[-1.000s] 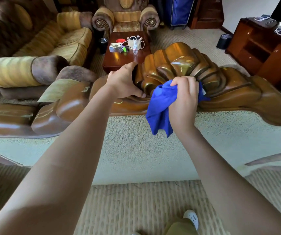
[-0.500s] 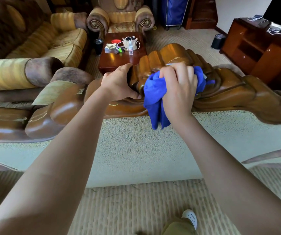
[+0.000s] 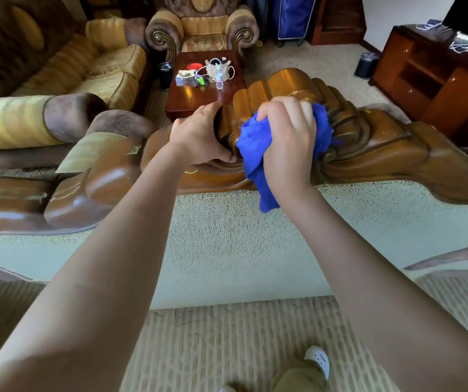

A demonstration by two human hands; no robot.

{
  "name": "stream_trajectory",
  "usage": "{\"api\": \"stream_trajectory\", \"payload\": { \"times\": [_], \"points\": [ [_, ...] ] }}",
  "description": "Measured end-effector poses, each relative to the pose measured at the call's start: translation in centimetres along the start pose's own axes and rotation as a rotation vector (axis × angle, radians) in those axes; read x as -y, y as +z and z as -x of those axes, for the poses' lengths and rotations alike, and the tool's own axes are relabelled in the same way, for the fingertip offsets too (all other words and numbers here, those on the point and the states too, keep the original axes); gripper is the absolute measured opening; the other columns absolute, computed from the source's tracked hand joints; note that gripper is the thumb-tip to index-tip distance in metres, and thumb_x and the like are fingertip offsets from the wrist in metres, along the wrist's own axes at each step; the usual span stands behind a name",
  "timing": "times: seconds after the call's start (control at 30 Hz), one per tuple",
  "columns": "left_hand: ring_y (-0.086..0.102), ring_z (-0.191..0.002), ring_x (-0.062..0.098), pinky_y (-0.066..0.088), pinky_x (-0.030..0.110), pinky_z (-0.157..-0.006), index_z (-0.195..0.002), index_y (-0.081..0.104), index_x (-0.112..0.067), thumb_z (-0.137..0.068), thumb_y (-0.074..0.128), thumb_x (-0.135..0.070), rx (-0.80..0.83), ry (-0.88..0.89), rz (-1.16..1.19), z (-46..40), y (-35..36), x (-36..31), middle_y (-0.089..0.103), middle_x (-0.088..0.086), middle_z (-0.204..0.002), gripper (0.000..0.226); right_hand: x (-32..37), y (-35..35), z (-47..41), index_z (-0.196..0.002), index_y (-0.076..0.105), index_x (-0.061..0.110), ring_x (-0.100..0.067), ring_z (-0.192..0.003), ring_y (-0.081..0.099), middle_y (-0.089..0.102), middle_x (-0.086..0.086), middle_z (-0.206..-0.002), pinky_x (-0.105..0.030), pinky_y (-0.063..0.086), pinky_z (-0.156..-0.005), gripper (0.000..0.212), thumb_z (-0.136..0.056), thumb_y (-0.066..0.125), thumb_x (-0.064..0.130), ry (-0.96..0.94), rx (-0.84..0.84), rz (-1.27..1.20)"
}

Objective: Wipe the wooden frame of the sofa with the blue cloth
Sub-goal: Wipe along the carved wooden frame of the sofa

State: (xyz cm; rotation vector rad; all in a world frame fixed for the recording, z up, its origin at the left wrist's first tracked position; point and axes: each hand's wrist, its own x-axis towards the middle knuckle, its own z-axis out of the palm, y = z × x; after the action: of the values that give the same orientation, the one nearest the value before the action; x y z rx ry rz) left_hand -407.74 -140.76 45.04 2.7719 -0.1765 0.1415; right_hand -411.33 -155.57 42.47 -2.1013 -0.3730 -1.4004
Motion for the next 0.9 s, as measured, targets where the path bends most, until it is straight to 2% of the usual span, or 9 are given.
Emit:
{"api": "stream_trajectory", "payload": {
  "times": [0.13, 0.33, 0.53, 0.63, 0.7, 0.73, 0.77, 0.83, 0.9],
  "points": [
    [0.032, -0.137, 0.017, 0.021, 0.037, -0.109, -0.149, 0.022, -0.019, -0.063, 0.083, -0.036, -0.003, 0.000, -0.002, 0.0, 0.0, 0.1, 0.033, -0.002, -0.150, 0.107, 0.6, 0.3, -0.5, -0.076, 0.064, 0.006, -0.028, -0.073, 0.054, 0.063, -0.007, -0.080, -0.030, 0.038, -0.068, 0.014, -0.075, 0.051, 0.000, -0.010, 0.012, -0.024],
    [0.032, -0.137, 0.017, 0.020, 0.037, -0.109, -0.149, 0.022, -0.020, -0.060, 0.085, -0.040, -0.015, -0.004, 0.016, 0.0, -0.2, 0.2, 0.034, -0.003, -0.149, 0.111, -1.7, 0.0, 1.2, -0.078, 0.066, 0.005, -0.017, -0.081, 0.043, 0.063, -0.008, -0.083, -0.026, 0.037, -0.074, 0.019, -0.080, 0.048, -0.001, 0.039, -0.007, -0.012],
    [0.033, -0.137, 0.017, 0.022, 0.037, -0.108, -0.148, 0.022, -0.019, -0.061, 0.084, -0.038, -0.016, -0.015, 0.000, -0.1, -0.1, 0.2, 0.033, -0.003, -0.150, 0.109, 0.4, 0.3, -0.7, -0.078, 0.067, 0.003, -0.020, -0.082, 0.047, 0.064, -0.009, -0.083, -0.028, 0.039, -0.074, 0.022, -0.080, 0.045, 0.003, 0.041, -0.001, -0.140],
    [0.032, -0.136, 0.015, 0.024, 0.038, -0.105, -0.146, 0.029, -0.024, -0.071, 0.077, -0.041, -0.019, 0.014, -0.027, 0.0, -0.1, 0.3, 0.035, -0.006, -0.147, 0.090, 2.2, 2.0, -3.5, -0.066, 0.062, 0.007, -0.026, -0.072, 0.052, 0.061, -0.008, -0.070, -0.029, 0.034, -0.063, 0.012, -0.072, 0.052, 0.003, -0.030, 0.141, -0.057],
    [0.033, -0.134, 0.016, 0.023, 0.039, -0.106, -0.142, 0.035, -0.026, -0.080, 0.070, -0.039, -0.009, 0.031, -0.039, 0.2, -0.3, 0.3, 0.038, -0.005, -0.145, 0.072, 3.2, 3.2, -5.0, -0.057, 0.057, 0.009, -0.028, -0.065, 0.055, 0.056, -0.007, -0.061, -0.027, 0.025, -0.057, 0.013, -0.062, 0.059, -0.002, -0.099, 0.223, 0.123],
    [0.035, -0.132, 0.018, 0.023, 0.039, -0.106, -0.140, 0.038, -0.026, -0.081, 0.069, -0.038, -0.010, 0.034, -0.034, 0.3, -0.4, 0.3, 0.041, -0.004, -0.143, 0.068, 3.3, 3.7, -5.5, -0.058, 0.058, 0.009, -0.028, -0.068, 0.056, 0.056, -0.007, -0.063, -0.026, 0.024, -0.058, 0.014, -0.062, 0.059, -0.004, -0.145, 0.278, 0.217],
    [0.038, -0.130, 0.020, 0.023, 0.039, -0.106, -0.138, 0.041, -0.025, -0.080, 0.070, -0.038, -0.010, 0.035, -0.026, 0.4, -0.4, 0.3, 0.044, -0.003, -0.140, 0.066, 3.4, 3.9, -5.7, -0.066, 0.061, 0.008, -0.028, -0.077, 0.057, 0.059, -0.008, -0.072, -0.028, 0.026, -0.061, 0.014, -0.069, 0.057, -0.004, -0.178, 0.370, 0.286],
    [0.042, -0.128, 0.021, 0.025, 0.039, -0.107, -0.136, 0.044, -0.025, -0.076, 0.075, -0.038, 0.018, 0.016, 0.024, 0.7, -0.6, 0.2, 0.049, -0.002, -0.137, 0.070, 3.6, 4.6, -6.2, -0.094, 0.063, 0.007, -0.029, -0.104, 0.050, 0.061, -0.009, -0.101, -0.034, 0.033, -0.075, 0.023, -0.090, 0.041, 0.001, -0.167, 0.580, 0.358],
    [0.048, -0.124, 0.023, 0.034, 0.040, -0.106, -0.131, 0.050, -0.022, -0.071, 0.081, -0.031, 0.041, -0.017, 0.158, 1.0, -1.0, 0.0, 0.055, 0.000, -0.132, 0.068, 4.2, 5.0, -6.8, -0.109, 0.060, 0.006, -0.028, -0.114, 0.045, 0.058, -0.009, -0.114, -0.036, 0.035, -0.086, 0.030, -0.096, 0.033, 0.002, -0.110, 0.645, 0.384]
  ]
}}
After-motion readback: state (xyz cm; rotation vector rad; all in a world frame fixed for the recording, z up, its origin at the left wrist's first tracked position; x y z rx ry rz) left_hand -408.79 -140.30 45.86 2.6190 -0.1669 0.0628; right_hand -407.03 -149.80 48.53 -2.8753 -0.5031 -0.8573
